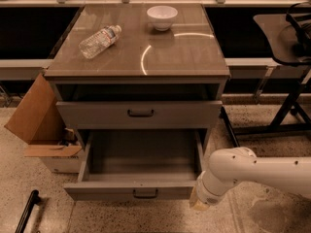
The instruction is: Close middle drawer
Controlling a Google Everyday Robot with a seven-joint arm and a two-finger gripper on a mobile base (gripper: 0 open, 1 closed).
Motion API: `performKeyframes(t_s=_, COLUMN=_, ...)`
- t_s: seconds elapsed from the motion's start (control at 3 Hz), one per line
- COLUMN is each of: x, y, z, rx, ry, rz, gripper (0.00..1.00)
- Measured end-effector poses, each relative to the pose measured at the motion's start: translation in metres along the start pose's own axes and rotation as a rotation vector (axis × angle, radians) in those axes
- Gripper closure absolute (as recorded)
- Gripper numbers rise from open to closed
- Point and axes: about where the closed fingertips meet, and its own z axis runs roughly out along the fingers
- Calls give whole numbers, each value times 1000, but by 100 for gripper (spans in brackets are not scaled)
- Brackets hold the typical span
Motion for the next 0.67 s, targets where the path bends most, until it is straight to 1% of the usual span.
performKeyframes(t_s=0.33, x=8, y=-4, z=20, rx=11, ry=-16, rz=39, gripper=100)
performKeyframes(t_s=0.67, x=20, y=-17, z=51, rx=57, ry=-64, rz=85, gripper=100)
